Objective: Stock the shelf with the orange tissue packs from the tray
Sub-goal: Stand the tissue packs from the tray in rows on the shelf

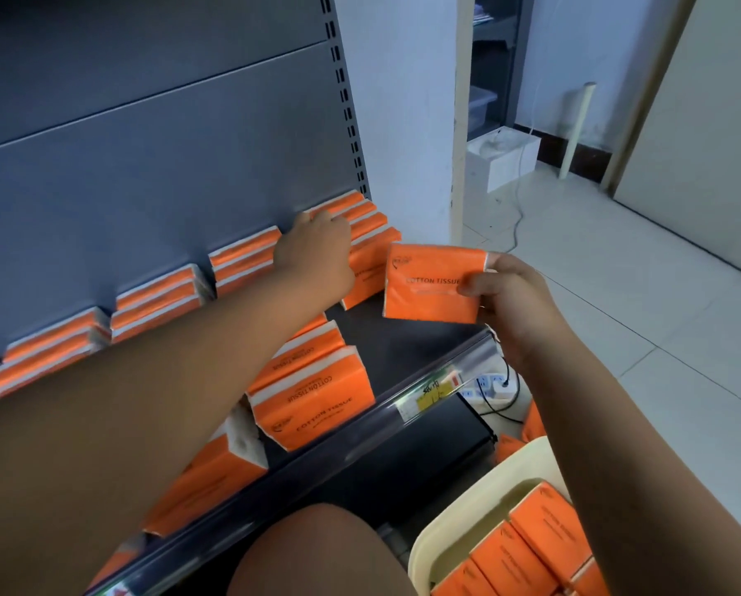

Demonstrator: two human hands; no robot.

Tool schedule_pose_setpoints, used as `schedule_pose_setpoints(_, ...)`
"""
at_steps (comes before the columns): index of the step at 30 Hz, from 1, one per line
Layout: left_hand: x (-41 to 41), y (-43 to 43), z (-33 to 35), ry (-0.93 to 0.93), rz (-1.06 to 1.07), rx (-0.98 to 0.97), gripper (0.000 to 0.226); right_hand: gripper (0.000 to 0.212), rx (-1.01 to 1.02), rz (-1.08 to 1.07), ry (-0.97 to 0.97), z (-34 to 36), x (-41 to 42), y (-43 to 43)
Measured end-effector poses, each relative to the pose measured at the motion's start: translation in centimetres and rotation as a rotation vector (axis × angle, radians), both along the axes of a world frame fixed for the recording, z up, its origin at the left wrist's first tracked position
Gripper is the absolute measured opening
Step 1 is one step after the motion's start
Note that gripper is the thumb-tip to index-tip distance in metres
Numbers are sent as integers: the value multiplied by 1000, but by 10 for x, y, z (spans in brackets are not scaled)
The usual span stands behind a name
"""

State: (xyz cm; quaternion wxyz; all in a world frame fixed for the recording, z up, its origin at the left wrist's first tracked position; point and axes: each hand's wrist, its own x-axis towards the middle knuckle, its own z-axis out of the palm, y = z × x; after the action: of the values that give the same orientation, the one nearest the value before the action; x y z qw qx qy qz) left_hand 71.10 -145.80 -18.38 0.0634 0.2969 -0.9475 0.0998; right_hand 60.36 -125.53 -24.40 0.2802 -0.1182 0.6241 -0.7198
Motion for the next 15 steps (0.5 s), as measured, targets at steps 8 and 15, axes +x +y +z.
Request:
schedule_pose_setpoints(8, 2, -10, 4, 89, -62, 134, 30, 39, 179, 98, 245, 0, -1, -23)
schedule_pose_setpoints(15, 9, -12, 6, 190, -290, 165, 32, 43, 319, 80, 506, 1, -5, -46)
